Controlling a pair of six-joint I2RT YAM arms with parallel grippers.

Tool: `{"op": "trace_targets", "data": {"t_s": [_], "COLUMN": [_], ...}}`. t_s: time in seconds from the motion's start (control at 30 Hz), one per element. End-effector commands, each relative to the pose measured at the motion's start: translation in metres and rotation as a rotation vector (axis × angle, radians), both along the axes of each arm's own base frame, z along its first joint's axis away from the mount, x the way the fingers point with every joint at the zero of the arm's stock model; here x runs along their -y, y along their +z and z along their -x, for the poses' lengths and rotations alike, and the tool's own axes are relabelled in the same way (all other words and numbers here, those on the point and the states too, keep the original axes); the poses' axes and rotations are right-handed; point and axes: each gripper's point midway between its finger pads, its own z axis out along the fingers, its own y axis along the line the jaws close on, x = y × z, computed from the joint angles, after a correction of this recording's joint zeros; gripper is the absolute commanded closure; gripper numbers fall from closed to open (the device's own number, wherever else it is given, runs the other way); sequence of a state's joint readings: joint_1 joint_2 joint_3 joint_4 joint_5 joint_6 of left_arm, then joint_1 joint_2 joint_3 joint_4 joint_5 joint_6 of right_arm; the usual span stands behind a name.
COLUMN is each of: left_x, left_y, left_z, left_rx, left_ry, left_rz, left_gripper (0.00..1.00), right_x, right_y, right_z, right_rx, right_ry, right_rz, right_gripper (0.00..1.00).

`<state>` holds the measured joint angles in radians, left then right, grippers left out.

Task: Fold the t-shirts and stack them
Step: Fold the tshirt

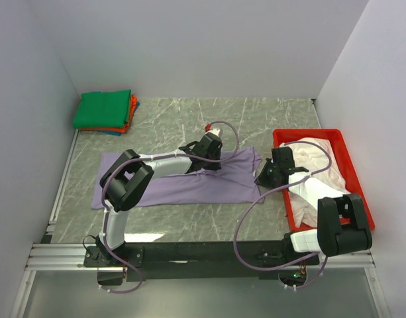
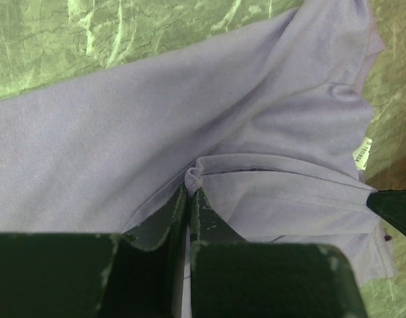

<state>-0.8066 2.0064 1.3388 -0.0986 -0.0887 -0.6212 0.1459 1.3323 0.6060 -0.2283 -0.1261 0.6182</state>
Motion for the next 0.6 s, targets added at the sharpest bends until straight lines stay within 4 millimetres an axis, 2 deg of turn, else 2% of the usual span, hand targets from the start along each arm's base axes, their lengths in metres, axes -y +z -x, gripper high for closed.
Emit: {"op": "trace_targets", "data": {"t_s": [0.0, 0.23, 0.57], "left_x": [0.0092, 0.0104, 0.011], "left_y": [0.0344, 0.0322, 0.0305], "left_z": [-0.0004, 0.0002, 0.0005], "left_rx": [0.056, 0.051, 0.046], "left_ry": [-0.023, -0.03, -0.031], "left_rz": [0.068, 0.068, 0.068], "left_gripper": [0.93, 0.93, 0.93], "right_x": [-0.0004, -0.0016, -0.0016], "right_y": [0.0093, 0.0033, 0.0065], "right_z": [-0.0176, -0.0211, -0.0254], "right_rx": [0.04, 0.025, 0.041], "right_ry": [0.021, 0.024, 0.016], "right_rz": [0.006, 0.007, 0.018], "right_gripper": [0.84, 0.8, 0.78]}}
